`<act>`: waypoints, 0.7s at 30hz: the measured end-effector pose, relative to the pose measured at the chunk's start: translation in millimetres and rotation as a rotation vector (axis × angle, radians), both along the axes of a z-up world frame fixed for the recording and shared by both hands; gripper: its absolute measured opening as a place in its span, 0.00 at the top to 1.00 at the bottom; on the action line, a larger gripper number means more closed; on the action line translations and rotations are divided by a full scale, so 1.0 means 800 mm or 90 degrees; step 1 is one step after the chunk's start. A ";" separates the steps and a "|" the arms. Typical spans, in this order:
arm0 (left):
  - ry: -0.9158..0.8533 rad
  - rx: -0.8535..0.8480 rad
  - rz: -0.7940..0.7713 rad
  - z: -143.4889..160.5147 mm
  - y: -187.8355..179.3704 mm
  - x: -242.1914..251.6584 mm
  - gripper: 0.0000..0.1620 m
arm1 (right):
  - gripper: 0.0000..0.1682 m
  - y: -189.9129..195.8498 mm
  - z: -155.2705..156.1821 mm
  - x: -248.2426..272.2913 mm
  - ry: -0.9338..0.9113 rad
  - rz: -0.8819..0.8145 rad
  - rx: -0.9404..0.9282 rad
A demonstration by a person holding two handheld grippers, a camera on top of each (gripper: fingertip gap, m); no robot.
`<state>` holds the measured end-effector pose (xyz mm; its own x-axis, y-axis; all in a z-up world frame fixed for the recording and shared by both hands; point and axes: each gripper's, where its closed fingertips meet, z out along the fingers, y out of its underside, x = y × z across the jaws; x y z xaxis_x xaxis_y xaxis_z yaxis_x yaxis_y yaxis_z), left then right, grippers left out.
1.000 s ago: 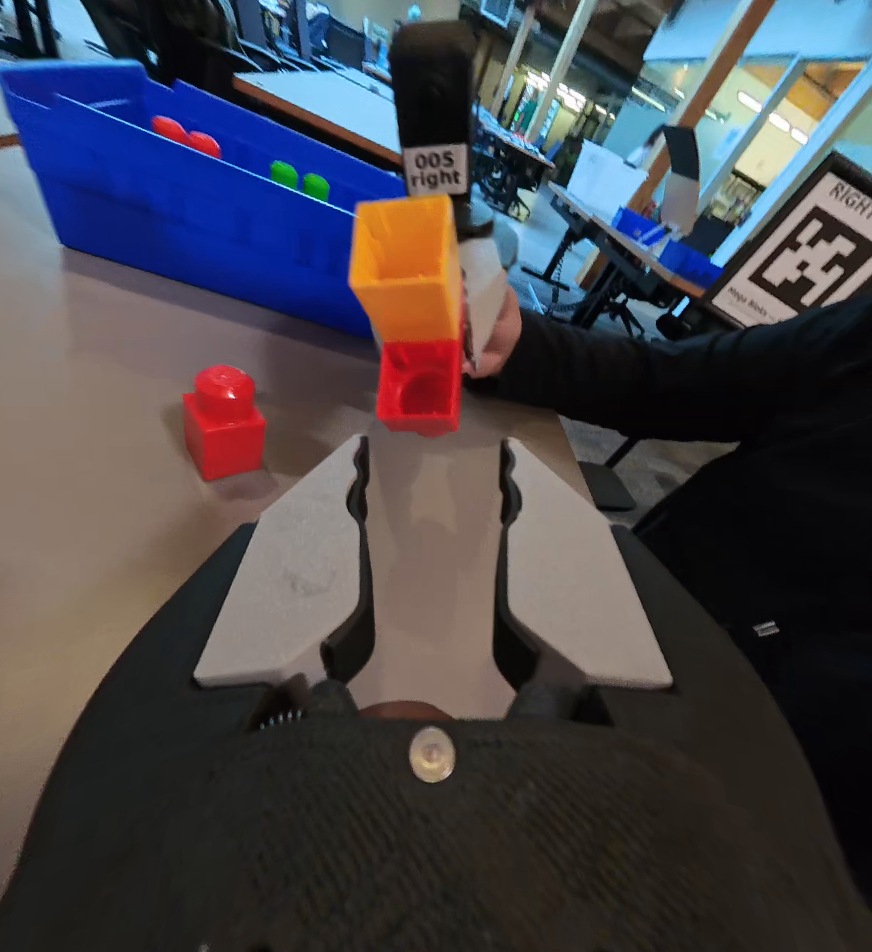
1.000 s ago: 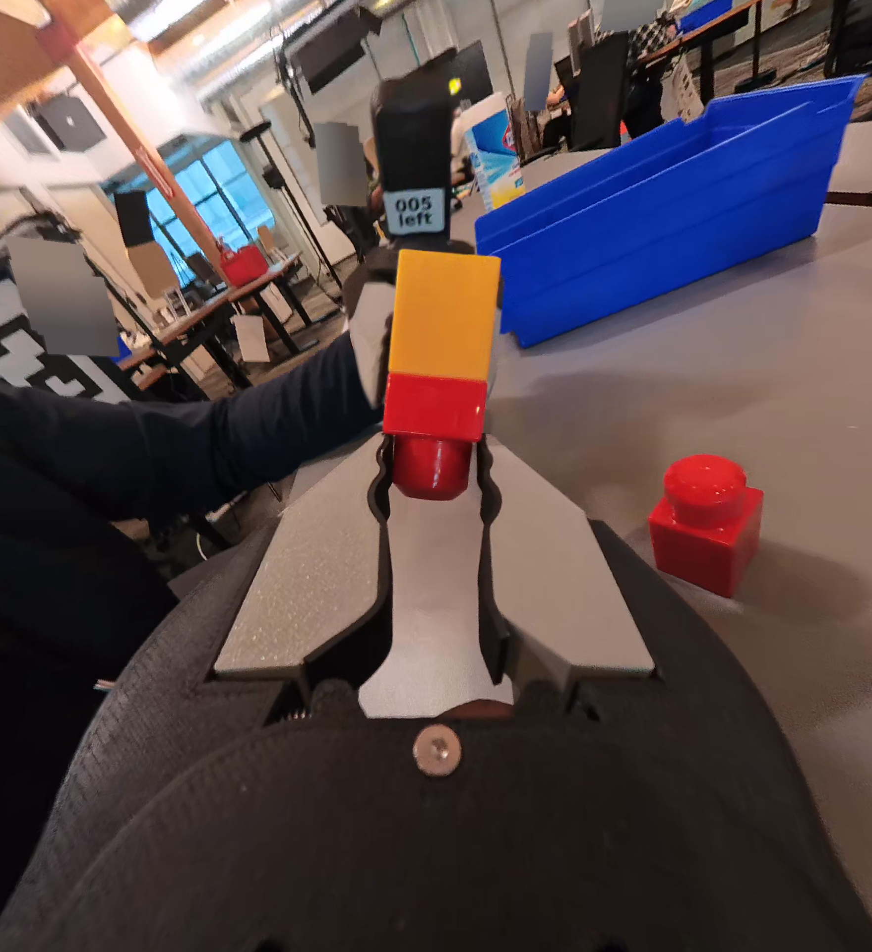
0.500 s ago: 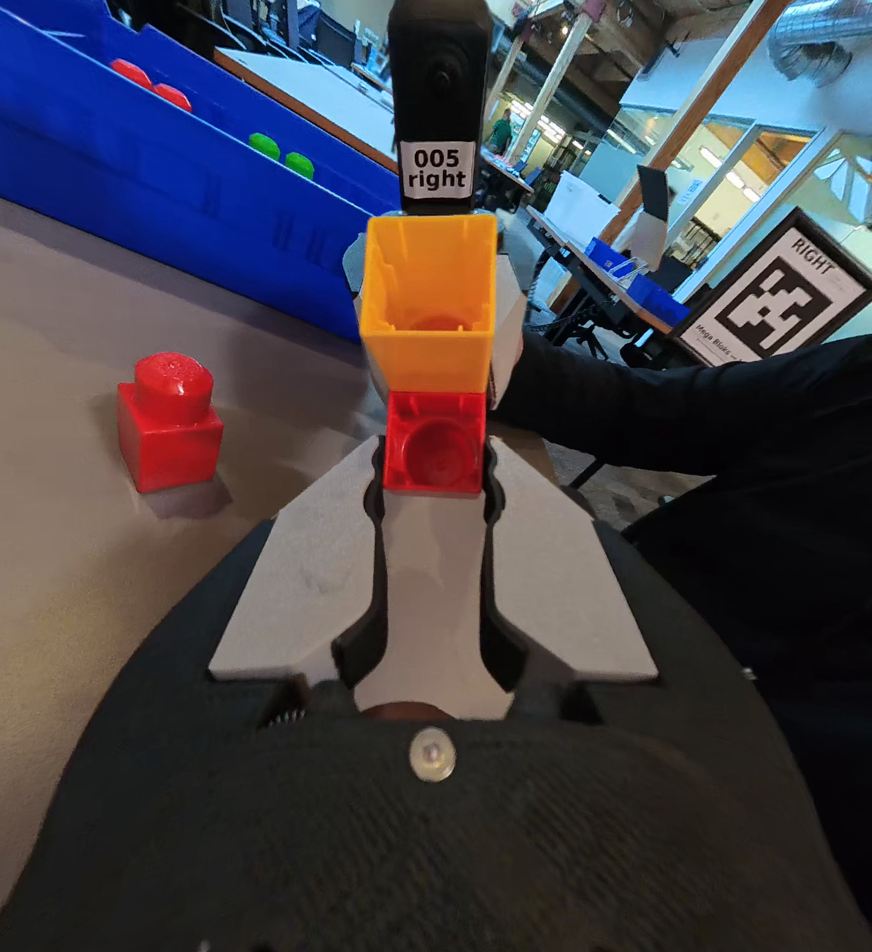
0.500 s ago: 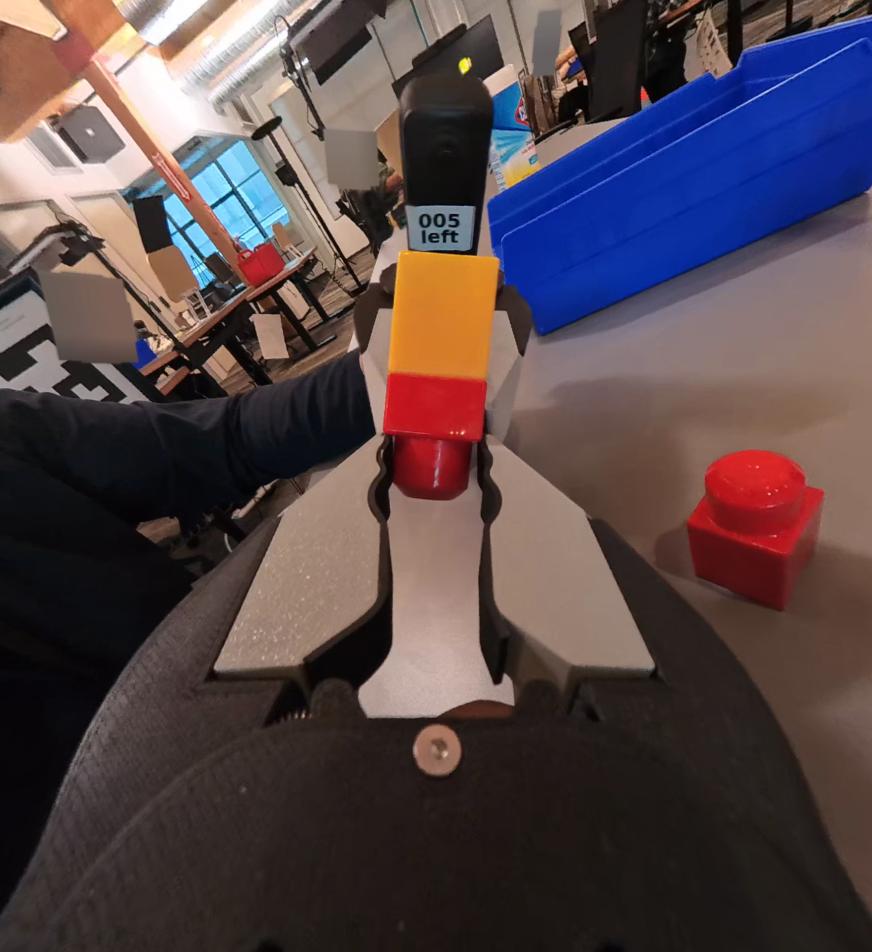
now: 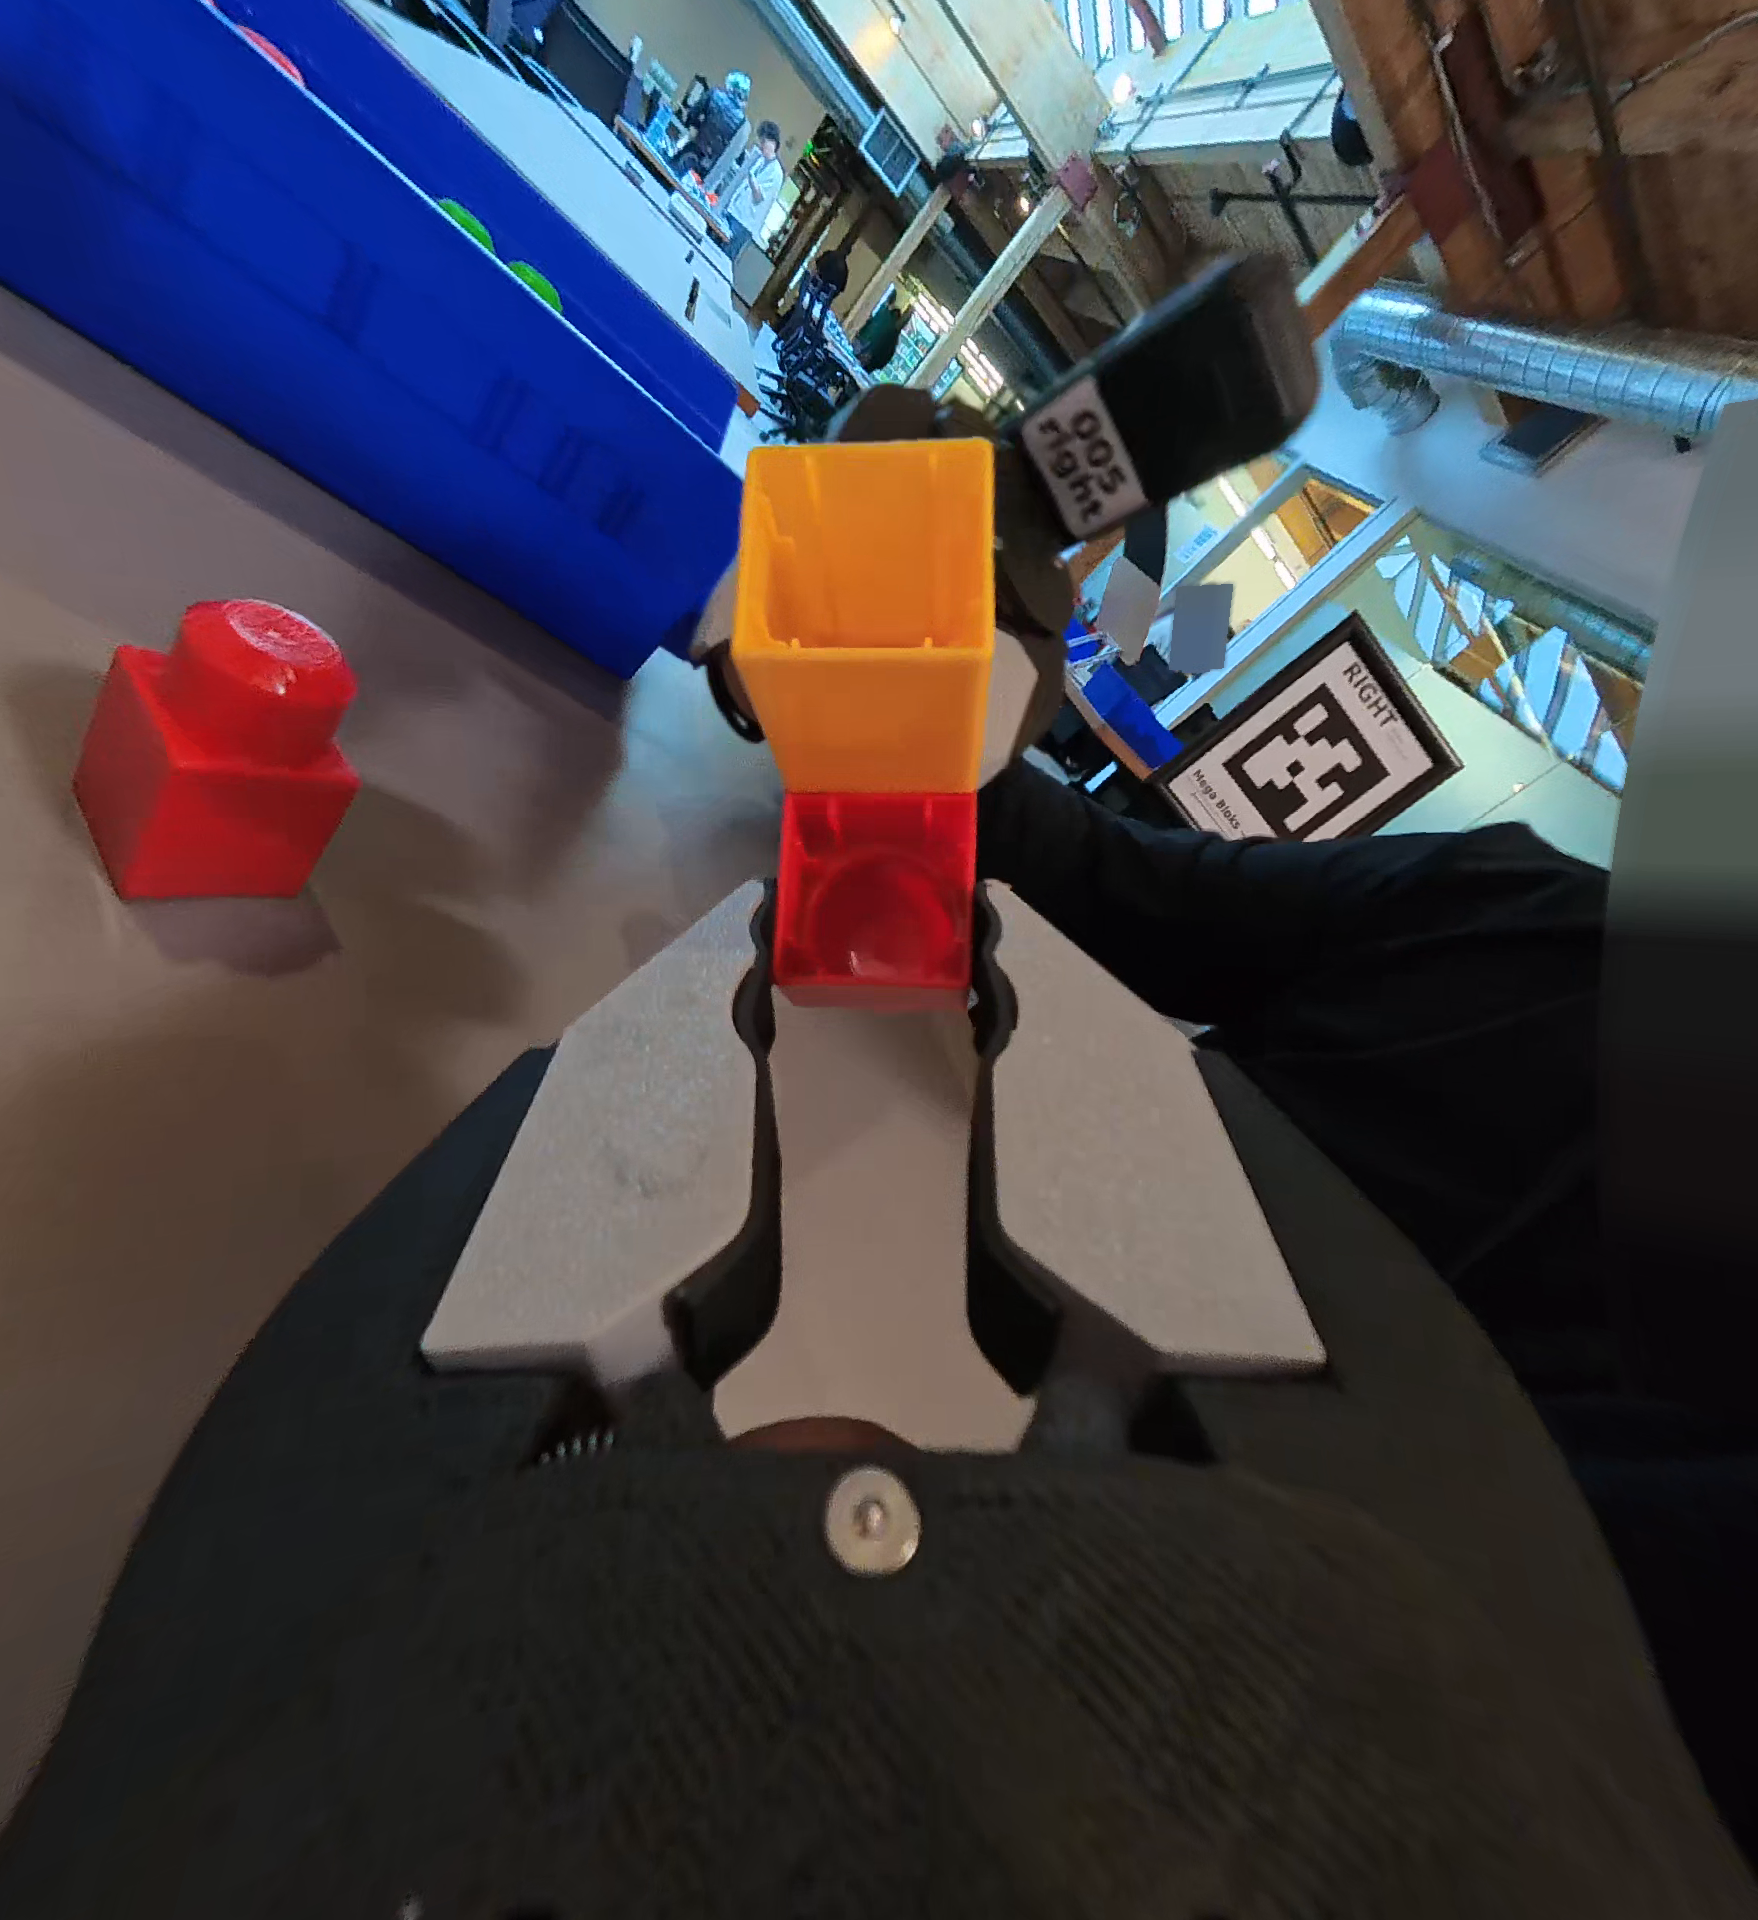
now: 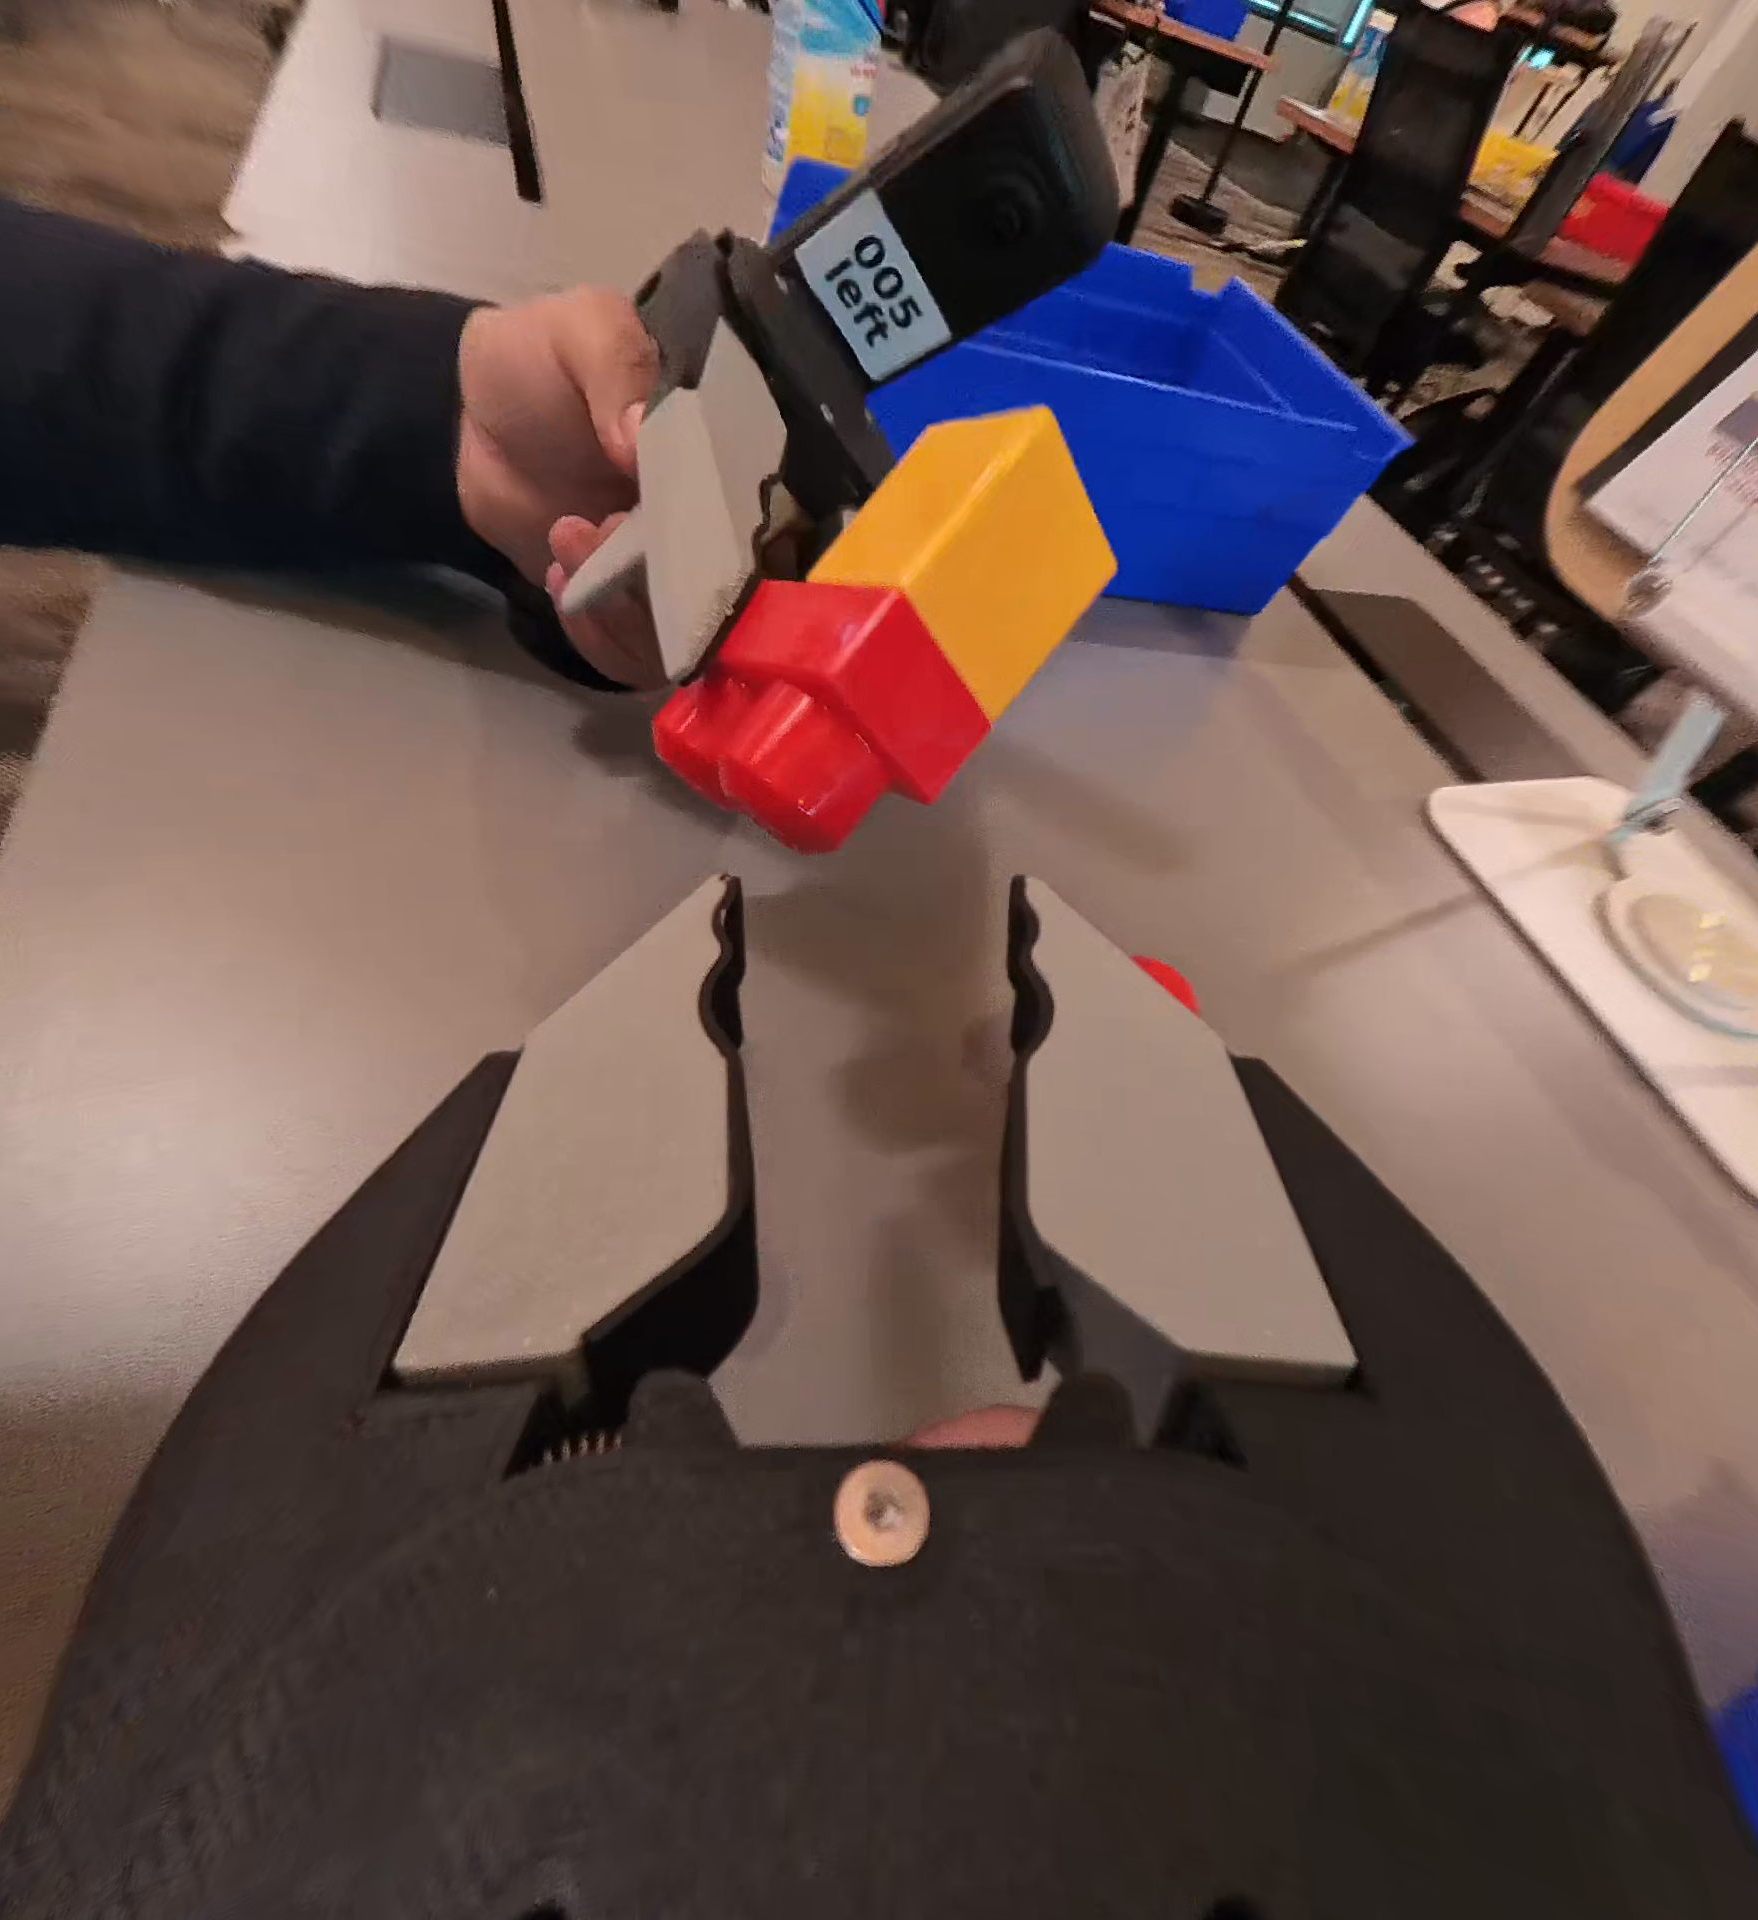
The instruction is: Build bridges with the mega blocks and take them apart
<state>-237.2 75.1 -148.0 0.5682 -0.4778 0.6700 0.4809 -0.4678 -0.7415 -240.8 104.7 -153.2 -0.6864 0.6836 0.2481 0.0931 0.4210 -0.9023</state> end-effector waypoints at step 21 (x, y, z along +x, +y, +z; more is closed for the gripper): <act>-0.353 -0.095 -0.031 0.032 0.003 -0.010 0.79 | 0.79 -0.003 0.053 -0.026 0.450 -0.062 0.619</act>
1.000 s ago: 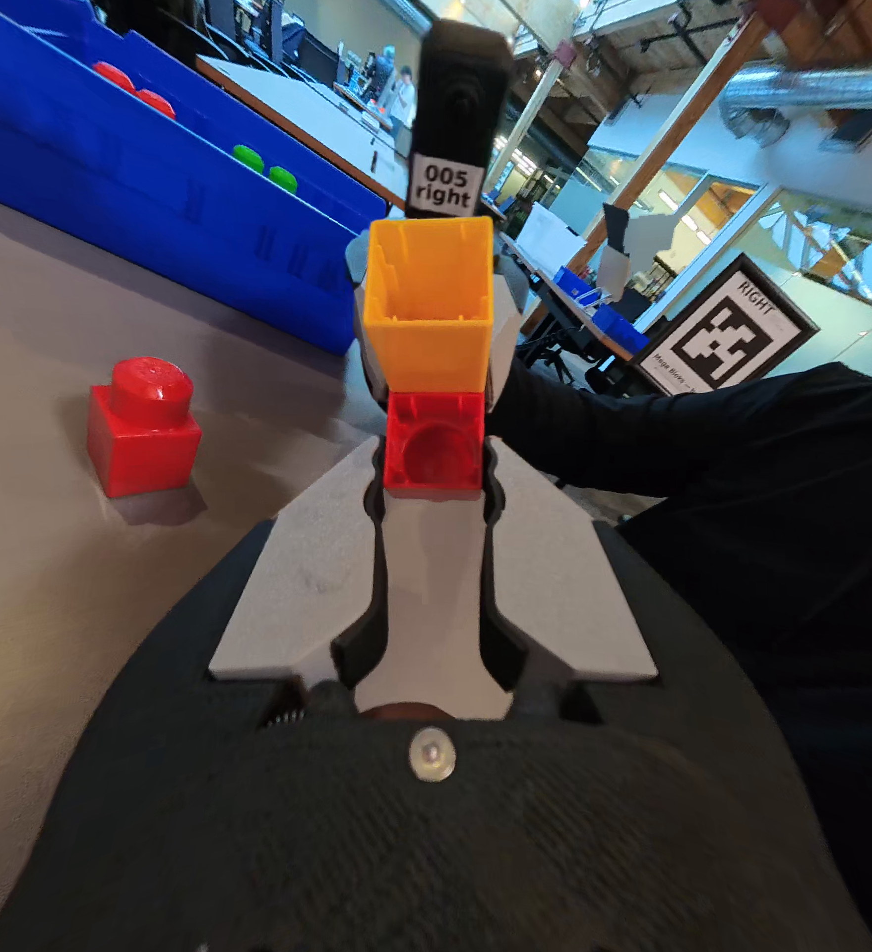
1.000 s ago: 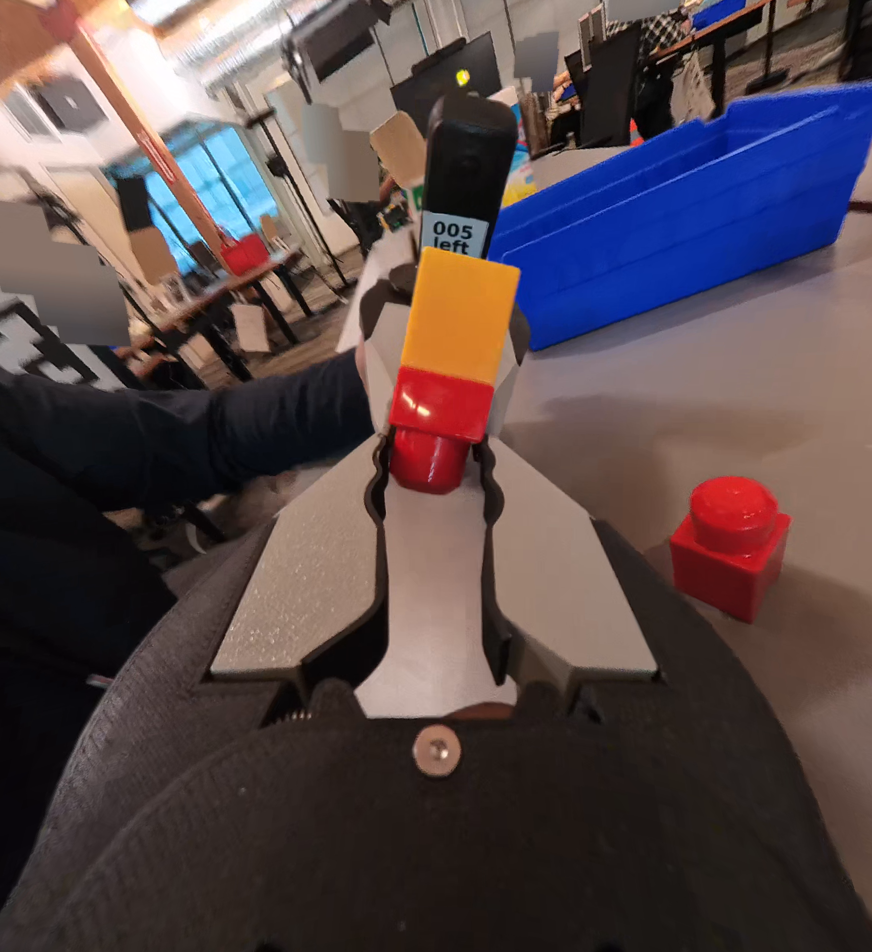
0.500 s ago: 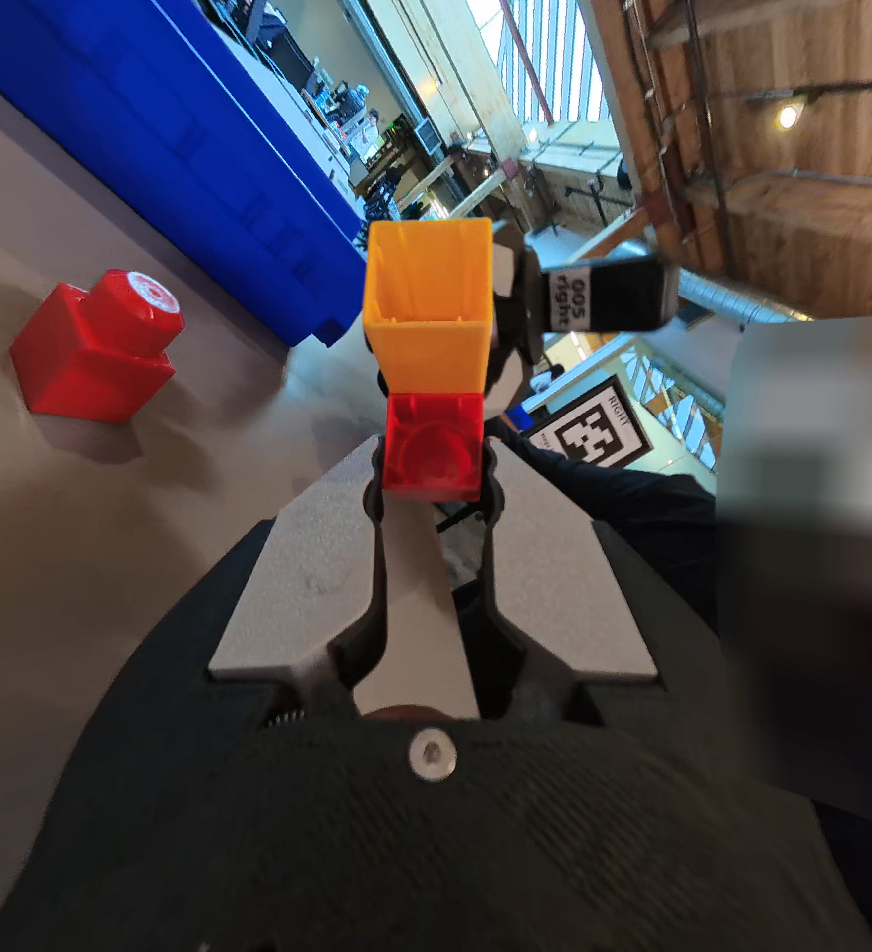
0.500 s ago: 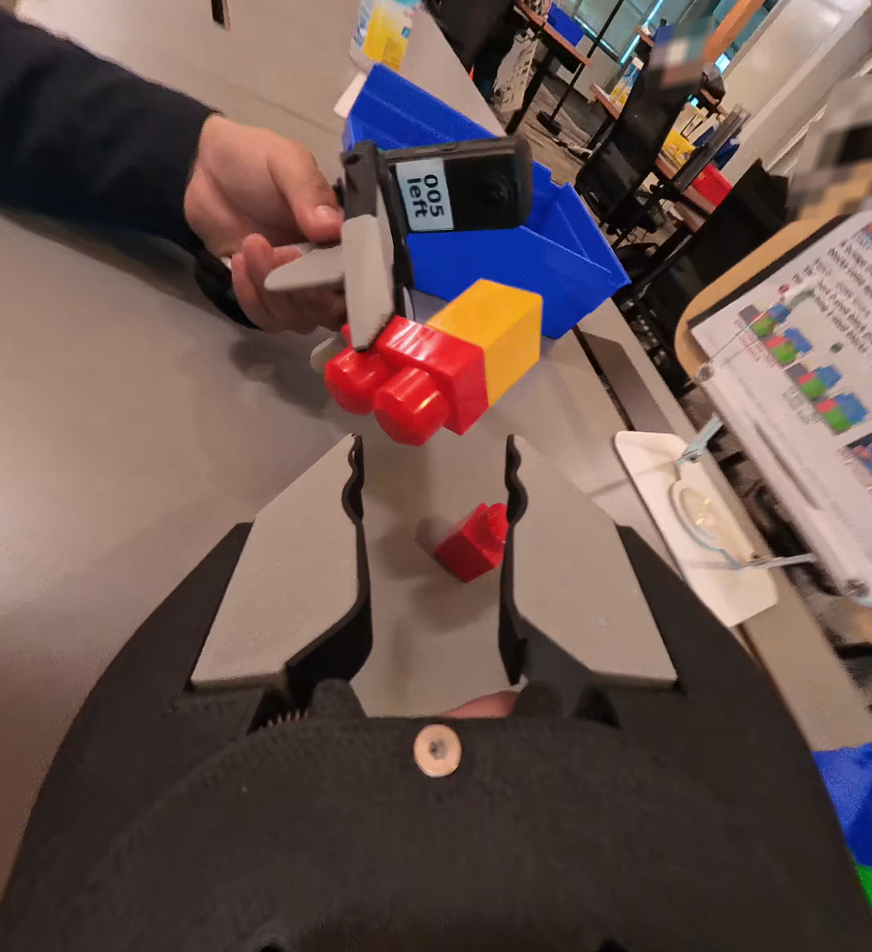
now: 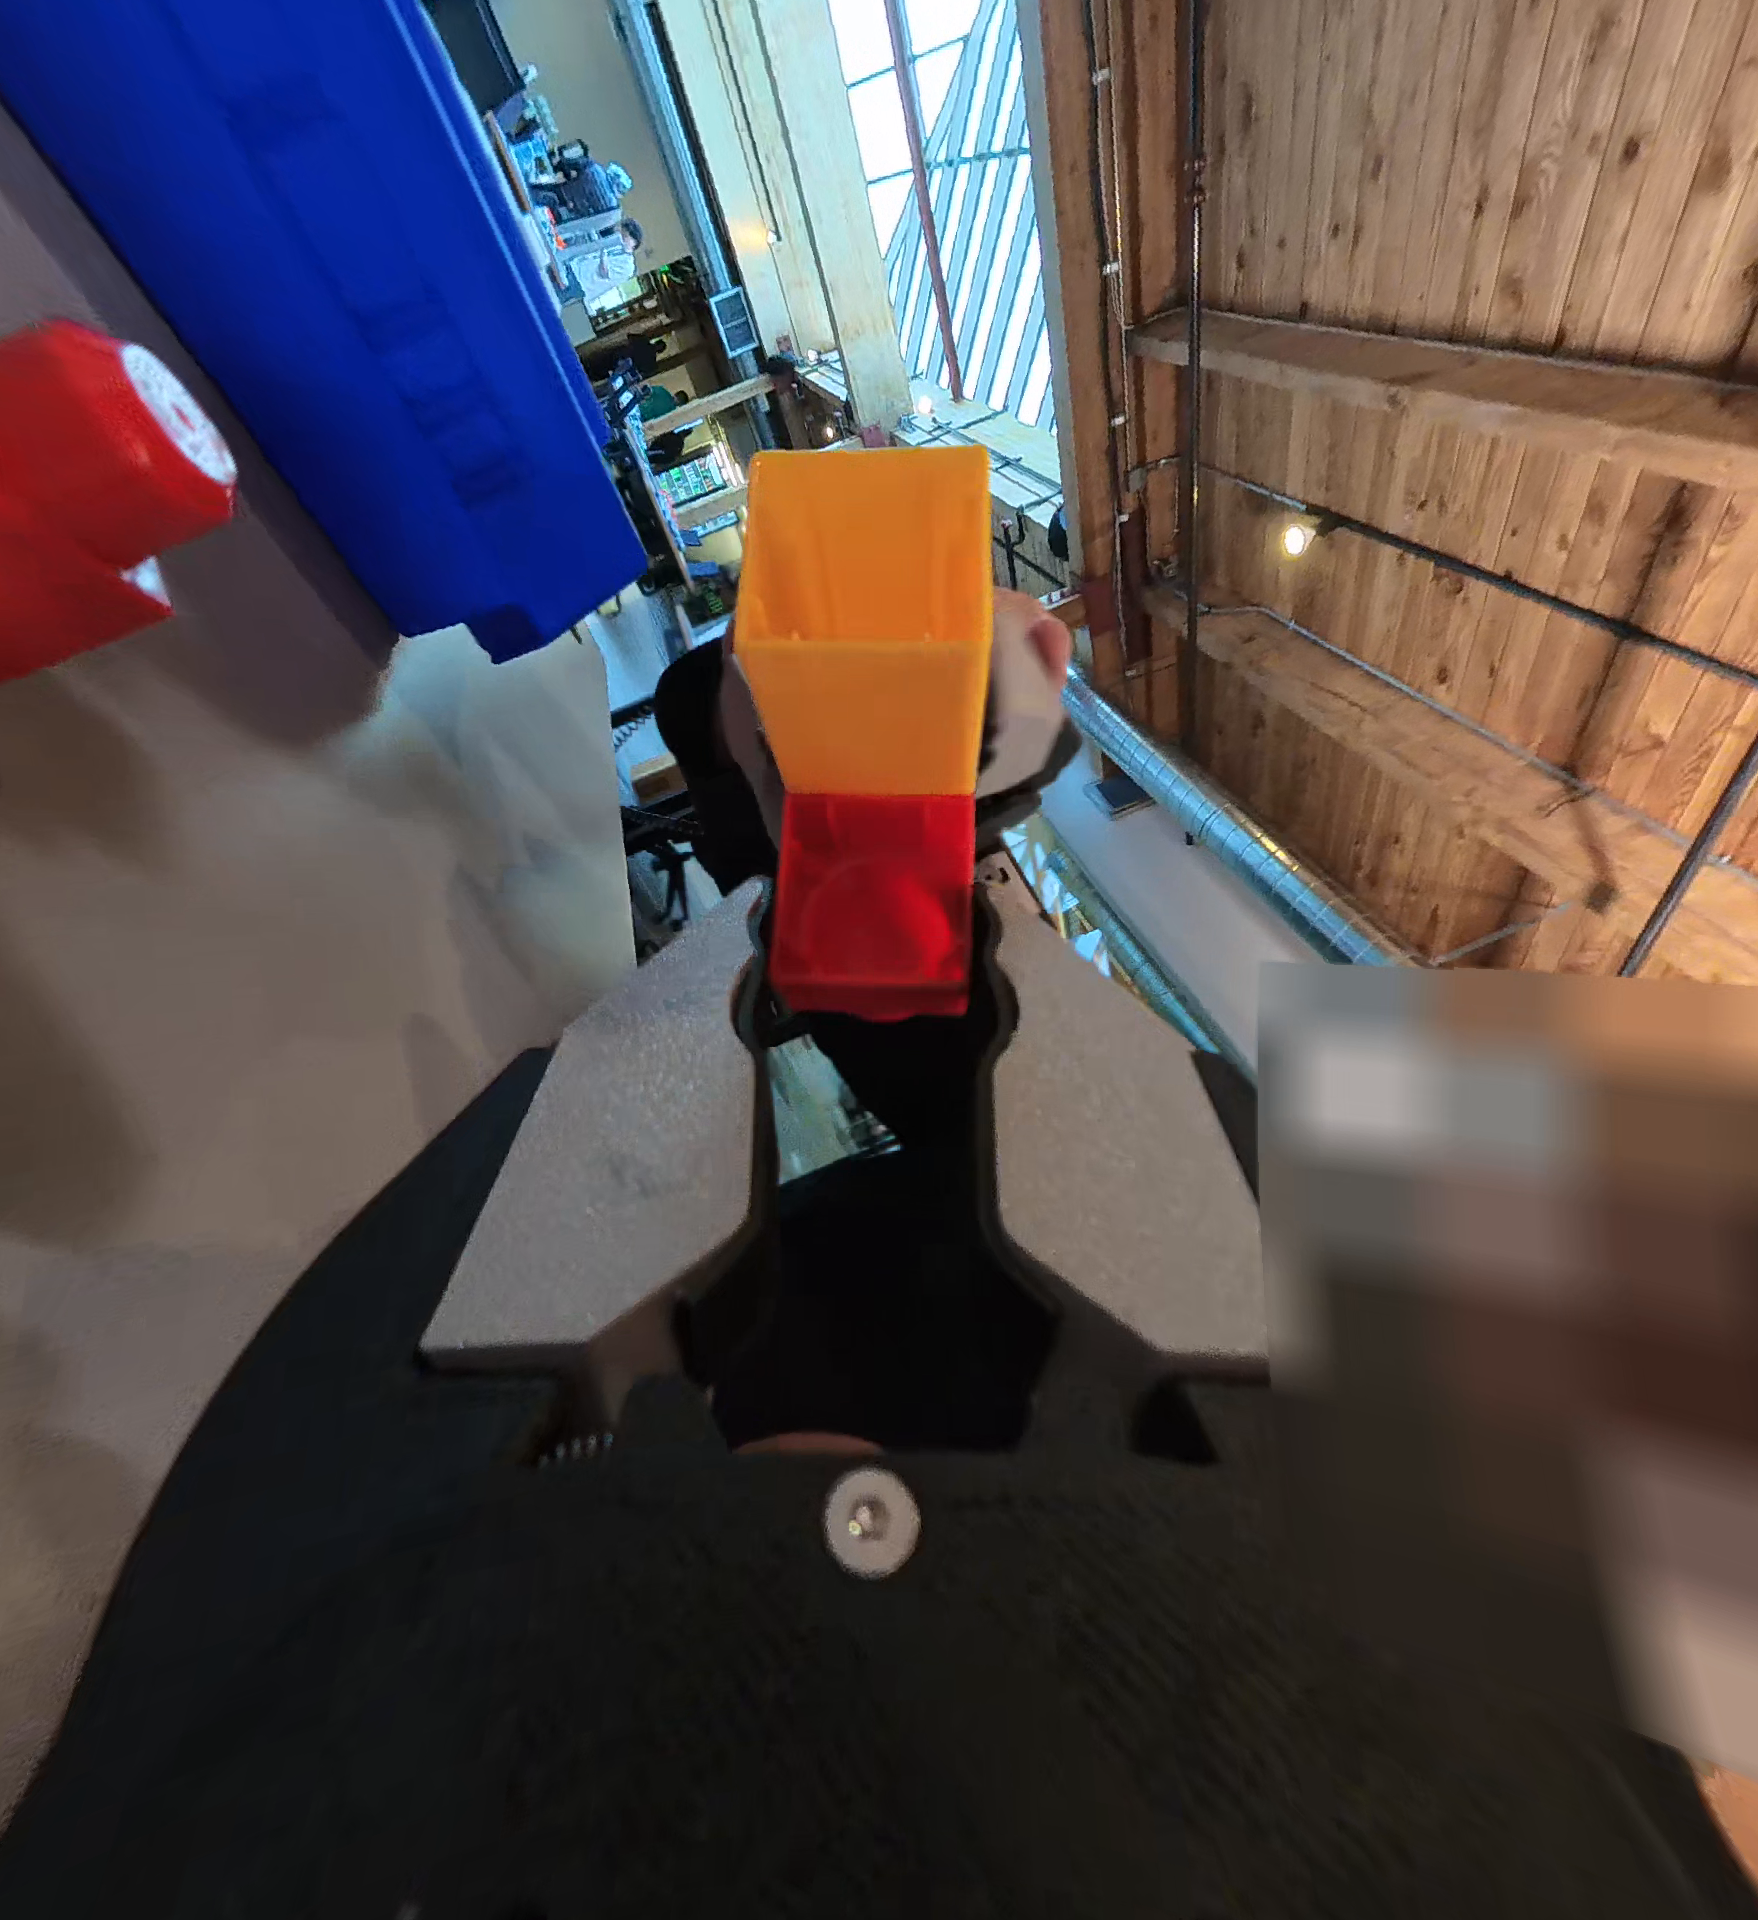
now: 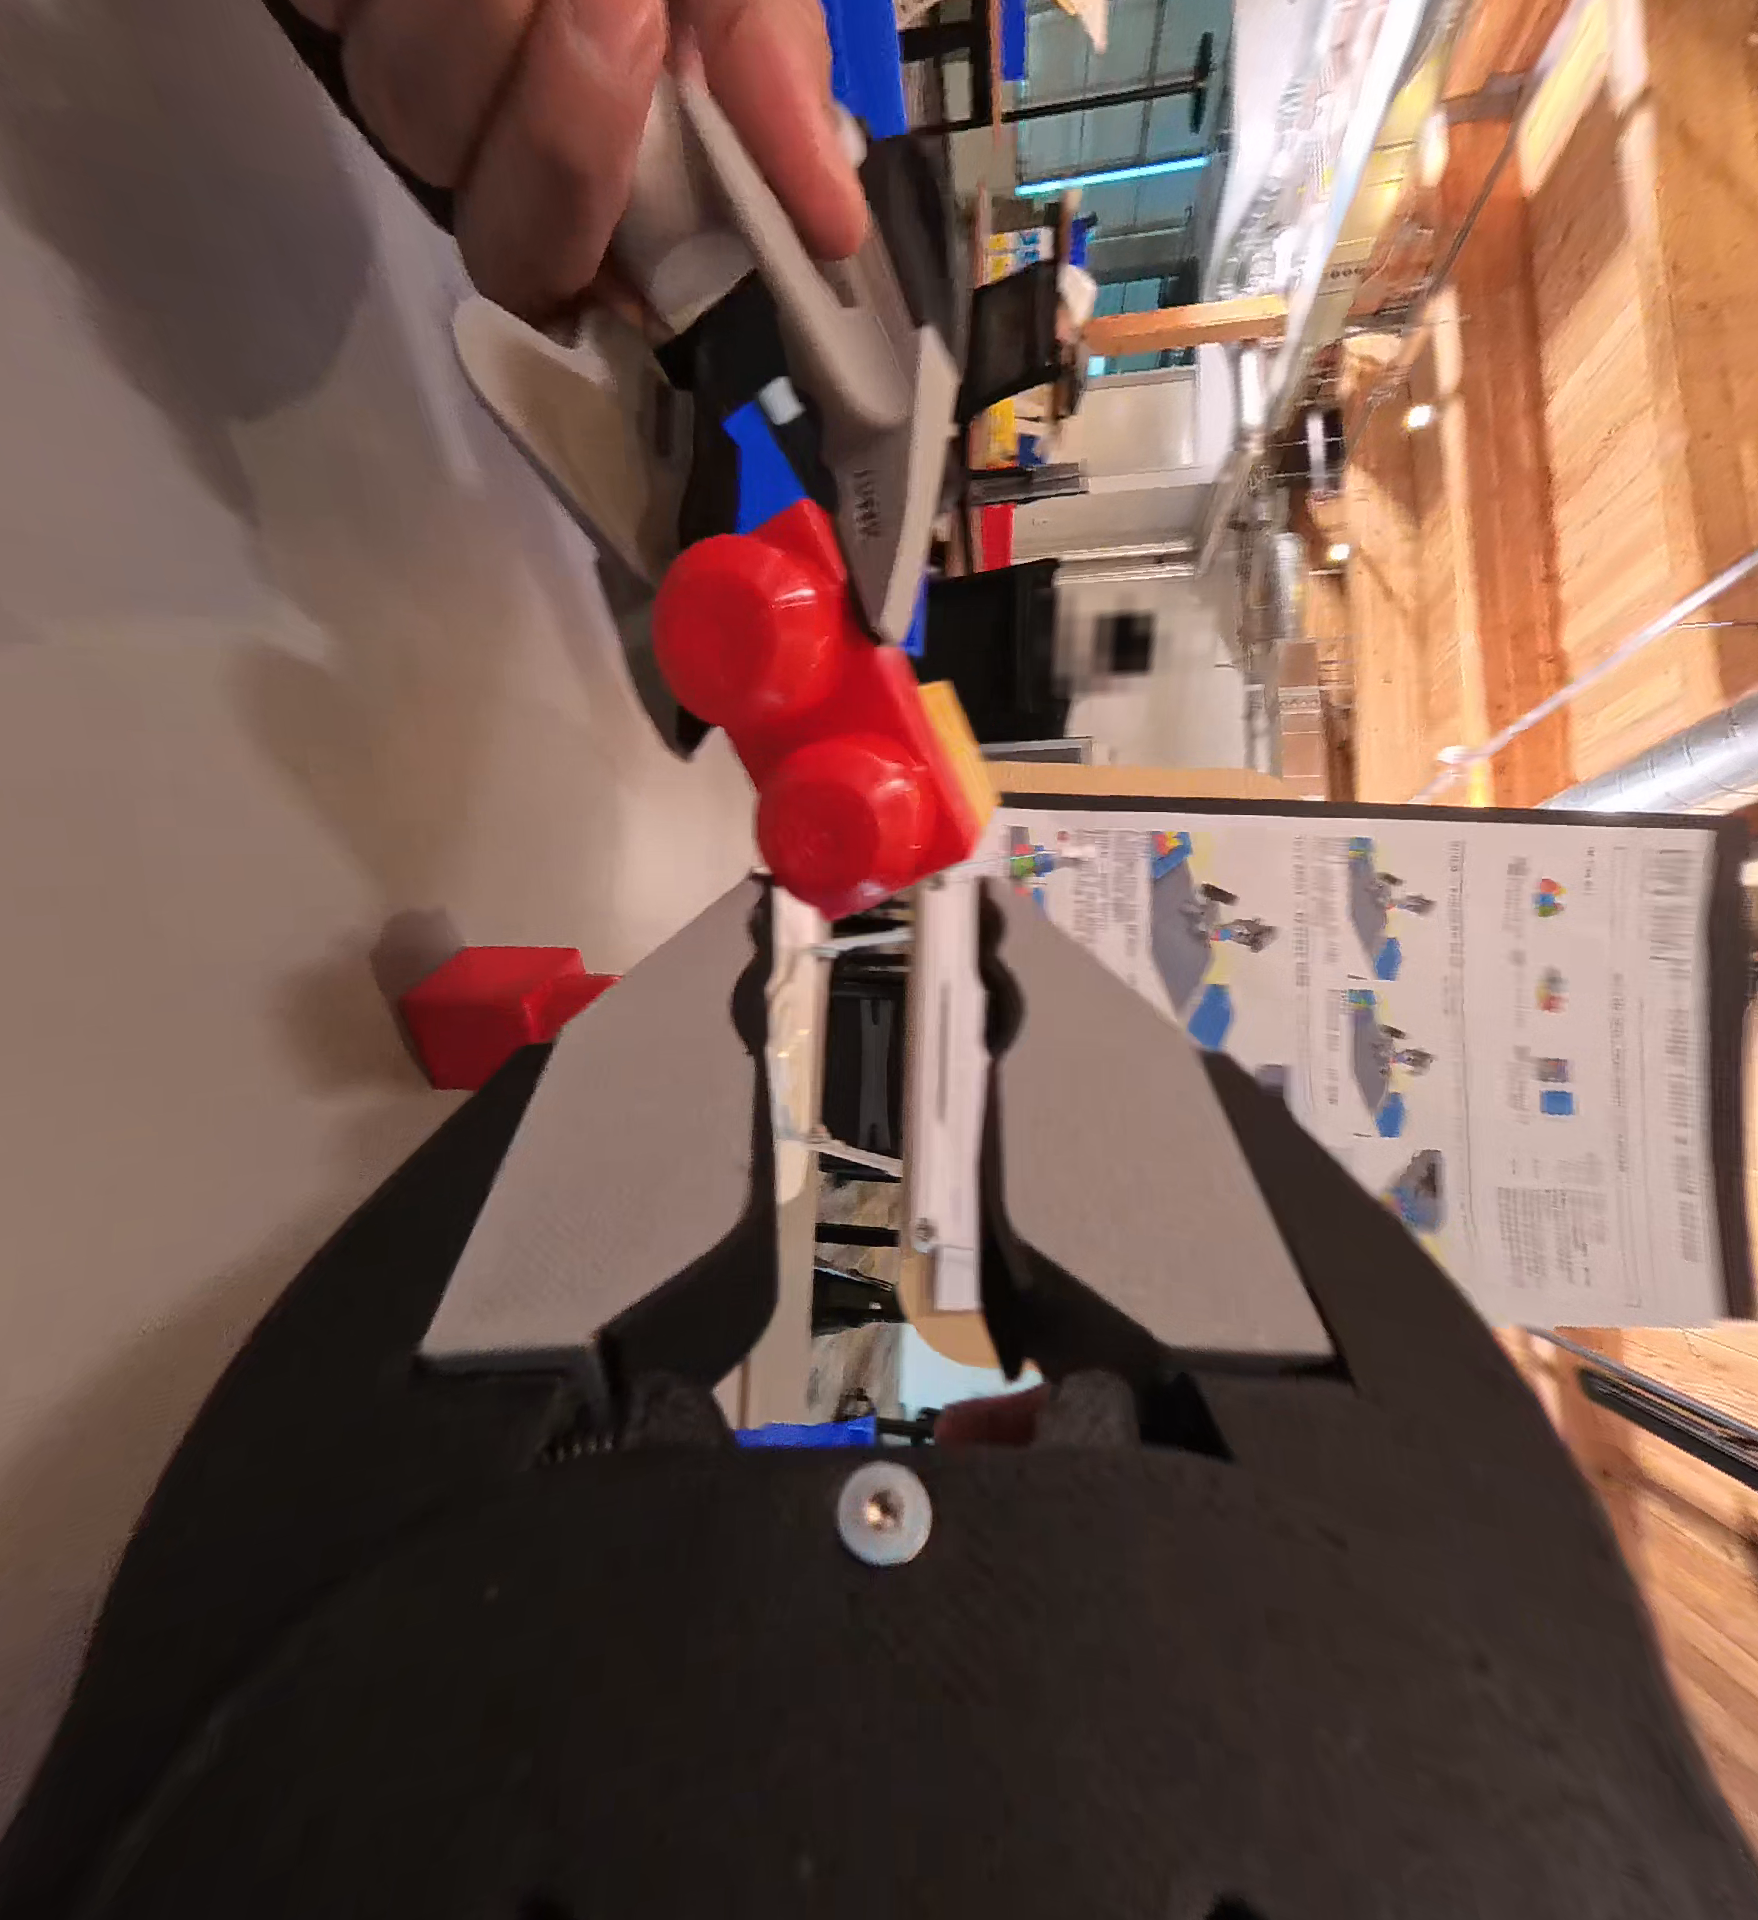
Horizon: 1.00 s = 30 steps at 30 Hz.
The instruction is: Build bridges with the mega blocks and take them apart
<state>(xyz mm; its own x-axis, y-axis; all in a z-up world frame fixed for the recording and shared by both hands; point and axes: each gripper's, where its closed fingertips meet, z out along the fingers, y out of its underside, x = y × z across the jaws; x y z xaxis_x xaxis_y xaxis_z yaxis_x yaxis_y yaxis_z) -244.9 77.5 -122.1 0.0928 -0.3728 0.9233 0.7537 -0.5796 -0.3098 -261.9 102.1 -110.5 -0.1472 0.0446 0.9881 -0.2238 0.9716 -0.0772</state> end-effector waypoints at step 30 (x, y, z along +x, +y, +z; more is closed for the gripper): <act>0.747 -0.013 0.236 -0.073 0.040 -0.064 0.61 | 0.80 0.099 -0.050 -0.006 -0.596 -0.278 -0.515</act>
